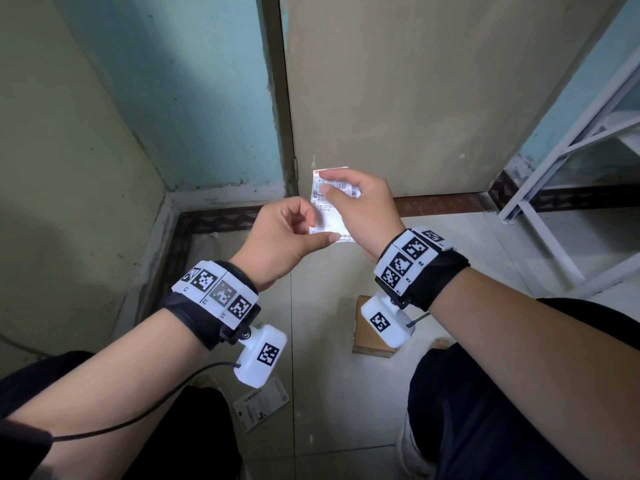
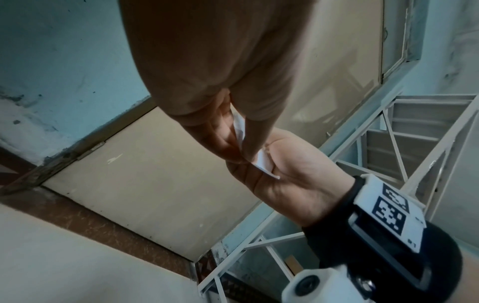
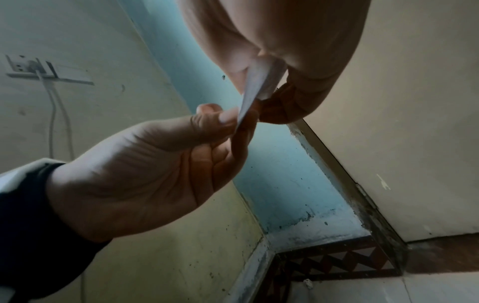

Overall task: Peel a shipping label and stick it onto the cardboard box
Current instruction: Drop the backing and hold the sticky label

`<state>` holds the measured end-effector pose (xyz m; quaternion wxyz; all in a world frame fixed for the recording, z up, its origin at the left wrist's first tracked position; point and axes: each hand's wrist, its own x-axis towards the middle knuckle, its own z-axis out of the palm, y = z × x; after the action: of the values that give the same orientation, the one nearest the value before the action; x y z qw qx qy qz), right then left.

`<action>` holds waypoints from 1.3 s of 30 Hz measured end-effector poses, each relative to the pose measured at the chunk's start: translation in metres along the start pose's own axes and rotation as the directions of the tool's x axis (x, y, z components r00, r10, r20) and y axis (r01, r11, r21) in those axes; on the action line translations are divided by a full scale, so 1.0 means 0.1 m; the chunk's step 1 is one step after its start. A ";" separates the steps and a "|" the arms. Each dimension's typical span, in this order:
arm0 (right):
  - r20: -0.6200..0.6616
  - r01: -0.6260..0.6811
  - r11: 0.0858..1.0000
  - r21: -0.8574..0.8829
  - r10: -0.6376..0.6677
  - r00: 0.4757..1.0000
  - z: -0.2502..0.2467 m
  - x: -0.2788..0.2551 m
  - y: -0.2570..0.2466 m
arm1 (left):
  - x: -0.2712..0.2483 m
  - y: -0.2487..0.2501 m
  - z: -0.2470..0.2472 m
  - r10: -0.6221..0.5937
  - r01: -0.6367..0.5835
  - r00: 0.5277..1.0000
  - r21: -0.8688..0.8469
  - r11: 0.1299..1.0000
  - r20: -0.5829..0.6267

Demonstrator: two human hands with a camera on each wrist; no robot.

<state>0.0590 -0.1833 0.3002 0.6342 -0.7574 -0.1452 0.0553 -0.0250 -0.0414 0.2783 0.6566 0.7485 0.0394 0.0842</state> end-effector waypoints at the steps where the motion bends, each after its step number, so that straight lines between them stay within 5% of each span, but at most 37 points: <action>1: -0.014 0.008 1.000 -0.010 -0.009 1.000 0.01 0.00 0.01 | 0.00 -0.02 0.02 -0.004 0.004 1.000 -0.011 1.000 -0.012; 7: -0.103 0.058 0.982 -0.179 -0.077 0.992 -0.07 0.08 0.10 | -0.01 -0.09 0.20 -0.042 0.042 0.999 -0.005 0.999 0.006; 17: -0.272 0.163 0.920 -0.355 -0.269 0.924 -0.32 0.28 0.11 | 0.12 -0.08 0.54 -0.116 0.091 0.991 -0.307 0.947 -0.065; 22: -0.317 0.140 0.947 -0.291 -0.233 0.919 -0.49 0.33 0.12 | 0.24 -0.25 0.66 -0.076 0.068 0.996 -0.146 0.987 -0.054; 29: -0.324 0.086 0.984 -0.159 -0.134 0.937 -0.41 0.07 0.46 | 0.33 -0.90 0.86 -0.298 0.296 0.953 0.052 0.954 0.060; 39: -0.383 -0.143 0.978 -0.155 0.074 0.921 -0.53 -0.07 1.19 | 0.37 -1.65 1.26 -0.446 0.359 0.872 0.359 0.862 0.200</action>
<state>0.0843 -0.2533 0.1929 0.5753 -0.8149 0.0164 -0.0685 0.0421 -0.1354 0.1019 0.5326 0.8211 0.1170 -0.1687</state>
